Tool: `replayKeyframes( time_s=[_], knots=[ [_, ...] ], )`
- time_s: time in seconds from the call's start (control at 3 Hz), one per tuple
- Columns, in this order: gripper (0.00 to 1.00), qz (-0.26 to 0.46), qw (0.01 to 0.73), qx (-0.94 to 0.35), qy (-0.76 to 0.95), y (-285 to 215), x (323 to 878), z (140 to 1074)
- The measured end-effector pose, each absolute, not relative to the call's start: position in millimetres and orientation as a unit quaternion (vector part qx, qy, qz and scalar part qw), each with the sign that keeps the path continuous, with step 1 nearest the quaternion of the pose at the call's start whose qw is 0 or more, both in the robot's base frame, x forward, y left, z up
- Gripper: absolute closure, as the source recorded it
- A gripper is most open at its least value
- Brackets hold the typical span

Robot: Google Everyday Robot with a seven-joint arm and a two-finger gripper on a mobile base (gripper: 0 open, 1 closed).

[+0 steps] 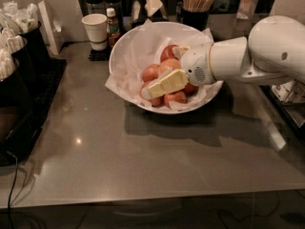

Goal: Pick apple from white bowl

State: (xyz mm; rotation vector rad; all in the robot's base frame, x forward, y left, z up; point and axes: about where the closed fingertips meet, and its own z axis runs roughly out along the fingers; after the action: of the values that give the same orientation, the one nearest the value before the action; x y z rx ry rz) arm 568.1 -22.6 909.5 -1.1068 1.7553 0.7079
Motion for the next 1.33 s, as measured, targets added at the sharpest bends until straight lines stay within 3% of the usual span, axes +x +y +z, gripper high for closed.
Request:
replayKeyframes(
  time_s=[1.33],
  knots=[
    [0.00, 0.271, 0.441, -0.444, 0.731, -38, 570, 882]
  ],
)
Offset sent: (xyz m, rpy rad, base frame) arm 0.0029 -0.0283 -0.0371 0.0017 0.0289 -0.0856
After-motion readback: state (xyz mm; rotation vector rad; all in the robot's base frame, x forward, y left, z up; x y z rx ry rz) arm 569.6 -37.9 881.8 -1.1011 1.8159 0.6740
